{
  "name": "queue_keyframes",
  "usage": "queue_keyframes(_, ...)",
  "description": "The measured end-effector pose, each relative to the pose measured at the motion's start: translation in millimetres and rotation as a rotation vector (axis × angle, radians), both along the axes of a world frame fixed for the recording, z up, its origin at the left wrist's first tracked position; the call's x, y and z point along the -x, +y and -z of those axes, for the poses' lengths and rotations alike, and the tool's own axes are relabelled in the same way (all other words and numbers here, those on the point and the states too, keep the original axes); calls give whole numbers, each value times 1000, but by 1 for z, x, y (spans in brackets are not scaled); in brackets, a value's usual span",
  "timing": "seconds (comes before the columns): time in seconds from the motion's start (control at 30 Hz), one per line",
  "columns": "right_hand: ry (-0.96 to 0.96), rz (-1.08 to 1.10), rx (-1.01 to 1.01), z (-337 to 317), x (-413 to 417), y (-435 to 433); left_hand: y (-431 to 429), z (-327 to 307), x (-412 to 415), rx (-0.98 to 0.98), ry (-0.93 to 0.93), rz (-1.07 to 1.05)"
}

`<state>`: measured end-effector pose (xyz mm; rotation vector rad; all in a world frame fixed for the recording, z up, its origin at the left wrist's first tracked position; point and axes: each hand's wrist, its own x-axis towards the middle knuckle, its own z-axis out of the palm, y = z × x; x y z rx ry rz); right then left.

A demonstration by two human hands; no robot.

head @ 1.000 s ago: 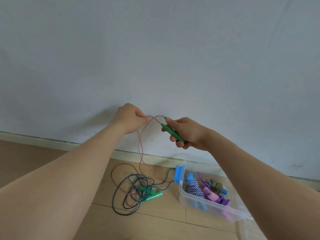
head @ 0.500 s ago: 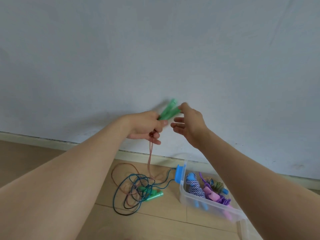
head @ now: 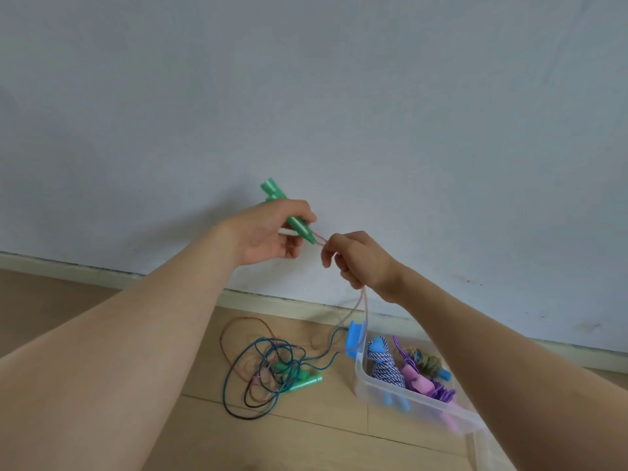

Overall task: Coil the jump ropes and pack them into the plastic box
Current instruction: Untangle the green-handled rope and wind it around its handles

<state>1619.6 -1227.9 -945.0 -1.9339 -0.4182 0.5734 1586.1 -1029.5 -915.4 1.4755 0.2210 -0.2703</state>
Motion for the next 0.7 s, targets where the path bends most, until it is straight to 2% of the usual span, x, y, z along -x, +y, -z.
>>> queue_keyframes(0.1, -147, 4, 78, 0, -5, -9, 15, 4, 9, 122, 49, 29)
queue_keyframes(0.17, -252, 19, 86, 2, -11, -13, 23, 6, 9, 189, 108, -28)
queue_keyframes(0.2, -280, 20, 76, 2, -13, -14, 26, 8, 8, 150, 124, -46)
queue_keyframes(0.27, -308, 7, 49, 3, -16, -15, 27, 14, 8, -53, 158, 20)
queue_keyframes(0.33, -328, 3, 32, 5, -18, -13, 22, 20, 9, -240, 213, 214)
queue_keyframes(0.4, -345, 8, 12, 5, -17, -11, 14, 22, 9, -325, 271, 398)
queue_keyframes(0.47, -351, 8, 9, 5, -18, -9, 6, 23, 7, -357, 292, 480)
queue_keyframes(0.53, -350, -1, 19, 6, -20, -10, 2, 24, 4, -360, 273, 464)
queue_keyframes(0.63, -348, -1, 49, 12, -23, -12, 2, 25, 0, -297, 307, 425)
queue_keyframes(0.7, -375, 2, 83, 18, -24, -13, 3, 23, 2, -226, 381, 500)
